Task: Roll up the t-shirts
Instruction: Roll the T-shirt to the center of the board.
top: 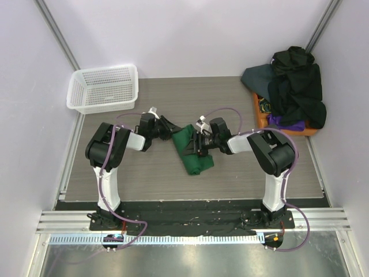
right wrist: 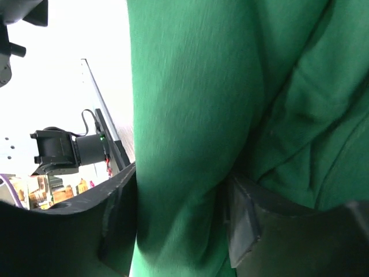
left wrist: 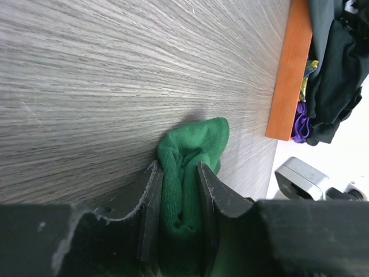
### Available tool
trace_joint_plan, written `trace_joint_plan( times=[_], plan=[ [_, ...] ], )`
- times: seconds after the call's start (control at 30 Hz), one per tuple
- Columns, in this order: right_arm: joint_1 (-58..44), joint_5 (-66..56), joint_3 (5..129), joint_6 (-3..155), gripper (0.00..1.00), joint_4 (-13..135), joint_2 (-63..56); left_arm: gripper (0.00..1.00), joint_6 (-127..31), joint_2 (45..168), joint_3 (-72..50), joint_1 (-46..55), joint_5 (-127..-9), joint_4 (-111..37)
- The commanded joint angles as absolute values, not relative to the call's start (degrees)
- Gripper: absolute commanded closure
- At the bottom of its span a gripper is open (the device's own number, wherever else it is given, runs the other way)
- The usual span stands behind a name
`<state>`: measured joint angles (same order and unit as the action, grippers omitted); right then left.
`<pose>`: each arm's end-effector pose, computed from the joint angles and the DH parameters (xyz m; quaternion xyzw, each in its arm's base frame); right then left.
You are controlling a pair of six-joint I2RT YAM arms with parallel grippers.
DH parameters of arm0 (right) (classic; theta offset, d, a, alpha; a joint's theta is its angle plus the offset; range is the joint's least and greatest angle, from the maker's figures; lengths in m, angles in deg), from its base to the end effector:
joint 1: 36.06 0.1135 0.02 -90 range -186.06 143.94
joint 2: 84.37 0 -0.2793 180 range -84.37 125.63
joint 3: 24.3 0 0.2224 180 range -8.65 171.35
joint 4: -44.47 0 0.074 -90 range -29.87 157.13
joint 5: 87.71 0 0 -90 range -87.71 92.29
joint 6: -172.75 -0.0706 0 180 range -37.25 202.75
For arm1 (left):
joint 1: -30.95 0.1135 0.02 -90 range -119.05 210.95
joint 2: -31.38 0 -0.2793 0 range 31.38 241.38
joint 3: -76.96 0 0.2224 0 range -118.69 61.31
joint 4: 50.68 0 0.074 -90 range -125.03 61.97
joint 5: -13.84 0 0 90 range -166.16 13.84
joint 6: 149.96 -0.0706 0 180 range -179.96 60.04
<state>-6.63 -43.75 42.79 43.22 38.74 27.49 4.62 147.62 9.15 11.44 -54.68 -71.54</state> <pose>0.3038 0.2297 0.1386 -0.0944 0.8424 0.5151 0.1265 0.3824 -0.1629 0.1330 -0.2328 0.8131 -0.4594 0.2714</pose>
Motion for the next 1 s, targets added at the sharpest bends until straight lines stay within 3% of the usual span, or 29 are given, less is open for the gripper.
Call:
trace_joint_plan(
  times=[0.0,0.37,0.6,0.67,0.83,0.97],
  plan=[
    [-5.7,-42.9,39.7,45.1,0.38,47.6,23.1,0.82,1.3,146.0,9.0,11.4,-57.9,-71.3],
    [-3.8,-25.8,38.4,53.7,0.28,69.0,7.4,0.83,0.1,144.1,9.3,10.9,-58.4,-70.4],
    [0.6,-17.0,39.3,55.1,0.27,75.3,3.9,0.83,-0.4,143.6,9.3,10.7,-58.6,-69.7],
    [1.2,-17.1,39.2,54.9,0.28,75.5,3.4,0.83,-0.5,143.4,9.3,10.6,-58.7,-69.1],
    [1.4,-18.3,38.9,55.0,0.44,74.9,3.7,0.83,-0.6,143.2,9.1,10.5,-58.8,-68.9],
    [1.3,-20.5,37.2,54.3,0.46,72.6,4.8,0.84,-0.7,143.1,9.0,10.5,-58.7,-68.5]
  ],
)
